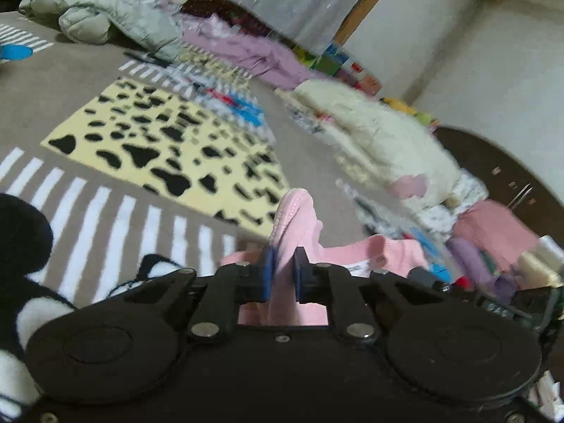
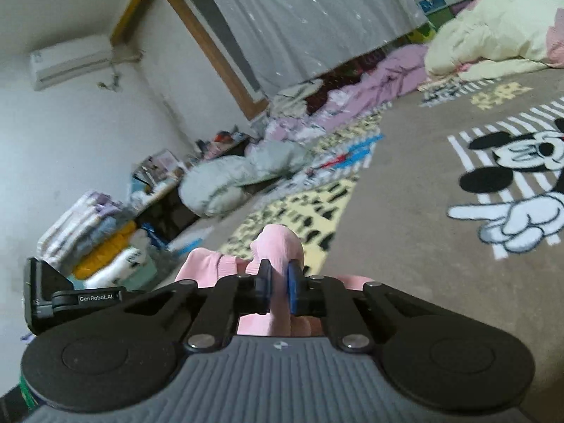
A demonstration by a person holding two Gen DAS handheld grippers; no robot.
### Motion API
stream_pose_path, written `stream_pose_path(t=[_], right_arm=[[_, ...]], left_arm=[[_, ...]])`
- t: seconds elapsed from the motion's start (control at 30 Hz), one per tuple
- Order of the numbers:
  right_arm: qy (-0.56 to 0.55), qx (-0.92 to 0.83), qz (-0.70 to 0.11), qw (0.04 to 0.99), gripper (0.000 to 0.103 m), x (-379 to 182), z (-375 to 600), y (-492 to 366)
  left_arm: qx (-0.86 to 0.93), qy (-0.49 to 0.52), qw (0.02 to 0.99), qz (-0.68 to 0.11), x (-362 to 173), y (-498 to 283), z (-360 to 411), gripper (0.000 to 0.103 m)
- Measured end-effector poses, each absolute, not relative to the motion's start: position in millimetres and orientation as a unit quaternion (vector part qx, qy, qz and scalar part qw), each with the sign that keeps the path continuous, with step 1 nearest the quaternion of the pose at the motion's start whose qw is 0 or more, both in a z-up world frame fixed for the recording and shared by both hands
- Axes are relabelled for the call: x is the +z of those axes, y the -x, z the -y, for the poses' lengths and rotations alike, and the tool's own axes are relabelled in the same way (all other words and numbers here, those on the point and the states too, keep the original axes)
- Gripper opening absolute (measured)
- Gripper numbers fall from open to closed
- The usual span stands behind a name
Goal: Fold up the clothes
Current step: 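Grasp the sweatshirt edge with the left tool while the right tool grasps another edge, then lift the sweatshirt with both tools and shake it out flat onto the cover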
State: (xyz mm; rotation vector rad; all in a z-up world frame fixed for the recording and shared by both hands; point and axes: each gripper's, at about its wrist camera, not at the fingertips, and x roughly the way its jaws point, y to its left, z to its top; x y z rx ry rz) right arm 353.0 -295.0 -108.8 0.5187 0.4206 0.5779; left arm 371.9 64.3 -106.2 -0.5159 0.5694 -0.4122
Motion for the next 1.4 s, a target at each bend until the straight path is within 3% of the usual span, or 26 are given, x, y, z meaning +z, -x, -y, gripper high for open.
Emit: stream_pose_path(t=[0.53,0.97,1.27,1.33,1.4], right_arm=[[-0.281,0.329,-0.155,0.888,0.011,-81.6,311.5,-257.4],[-0.248,0.347,-0.212,0.879,0.011,-86.5,306.9,-181.8],[-0.204,0.331,-0.3,0.871,0.023,-100.0,311.4,-138.6],[-0.206,0.324,-0.309,0.87,0.035,-102.1,314.7,-129.8],[-0.22,0.318,-0.313,0.868,0.038,-103.4,320.3,-123.4]], left_arm=[[-0.254,0.237,0.915,-0.204,-73.0,-265.2,-82.6,0.009],[-0.264,0.154,0.923,-0.233,-90.5,-188.8,-76.4,0.009],[-0.269,0.042,0.92,-0.282,-105.5,-151.0,-71.1,0.009],[-0.266,0.06,0.919,-0.285,-105.8,-149.9,-78.6,0.014],[-0.264,0.079,0.917,-0.288,-106.0,-148.8,-86.1,0.022]])
